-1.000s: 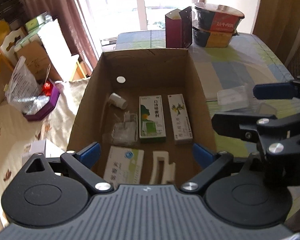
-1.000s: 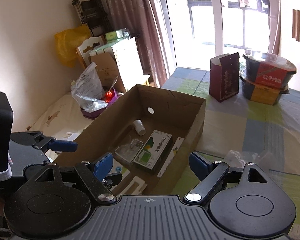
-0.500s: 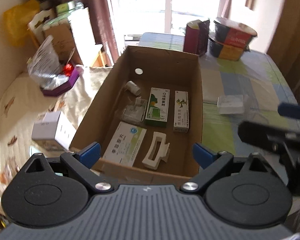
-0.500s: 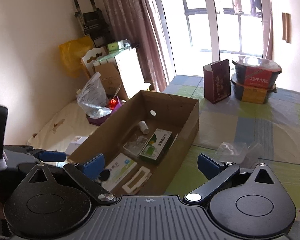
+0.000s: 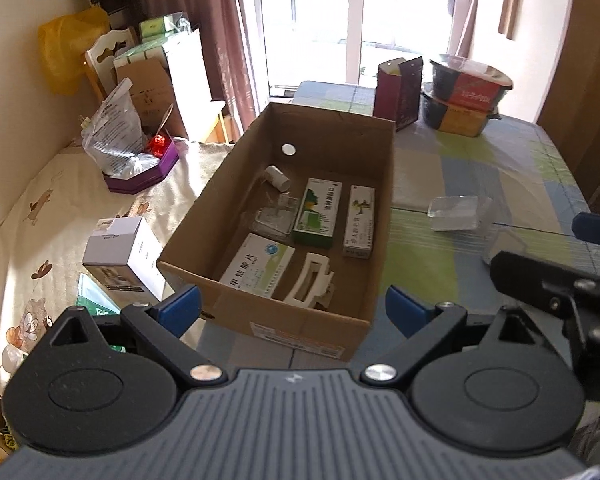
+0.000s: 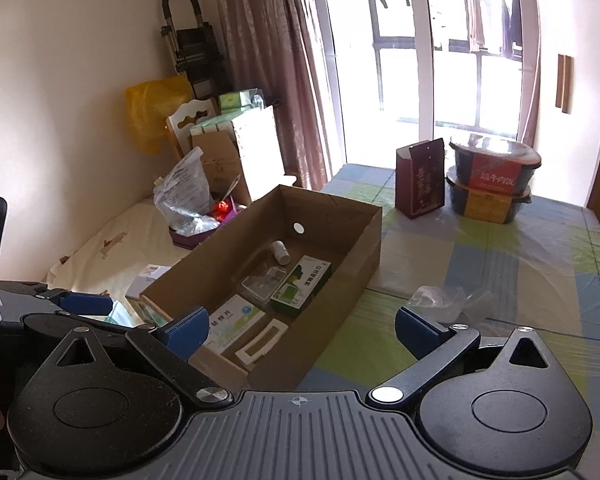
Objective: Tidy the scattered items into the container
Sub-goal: 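Withdraw both tools from the cardboard box toward the remaining items on the table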
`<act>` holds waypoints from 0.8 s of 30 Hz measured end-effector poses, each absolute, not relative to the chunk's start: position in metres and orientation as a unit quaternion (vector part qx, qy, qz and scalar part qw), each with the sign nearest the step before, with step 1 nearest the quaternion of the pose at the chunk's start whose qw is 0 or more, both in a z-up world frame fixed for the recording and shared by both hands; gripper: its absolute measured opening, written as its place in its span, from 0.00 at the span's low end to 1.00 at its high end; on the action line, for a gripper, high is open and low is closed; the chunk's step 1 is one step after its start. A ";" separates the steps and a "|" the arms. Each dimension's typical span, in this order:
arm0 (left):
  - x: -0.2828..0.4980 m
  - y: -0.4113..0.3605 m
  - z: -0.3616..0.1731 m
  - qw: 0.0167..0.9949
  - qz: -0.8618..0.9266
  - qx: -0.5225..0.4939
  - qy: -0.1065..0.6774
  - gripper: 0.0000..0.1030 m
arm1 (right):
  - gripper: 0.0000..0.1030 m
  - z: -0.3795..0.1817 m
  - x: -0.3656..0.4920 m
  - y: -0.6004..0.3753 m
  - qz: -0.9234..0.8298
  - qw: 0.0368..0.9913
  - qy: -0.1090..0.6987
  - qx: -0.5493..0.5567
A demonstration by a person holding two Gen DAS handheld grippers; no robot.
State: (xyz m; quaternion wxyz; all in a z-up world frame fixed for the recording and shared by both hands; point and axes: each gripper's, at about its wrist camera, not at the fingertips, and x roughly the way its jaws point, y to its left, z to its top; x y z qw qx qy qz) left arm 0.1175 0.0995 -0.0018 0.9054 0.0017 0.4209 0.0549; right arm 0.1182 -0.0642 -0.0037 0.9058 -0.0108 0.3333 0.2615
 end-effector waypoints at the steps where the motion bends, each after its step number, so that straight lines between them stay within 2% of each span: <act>1: 0.115 0.097 -0.001 0.906 0.053 0.003 0.420 0.94 | 1.00 -0.003 0.116 -0.067 0.261 0.906 0.333 -0.012; 24: 0.093 0.031 -0.024 0.895 0.000 0.041 0.444 0.94 | 1.00 -0.016 0.089 -0.142 0.223 0.913 0.340 -0.006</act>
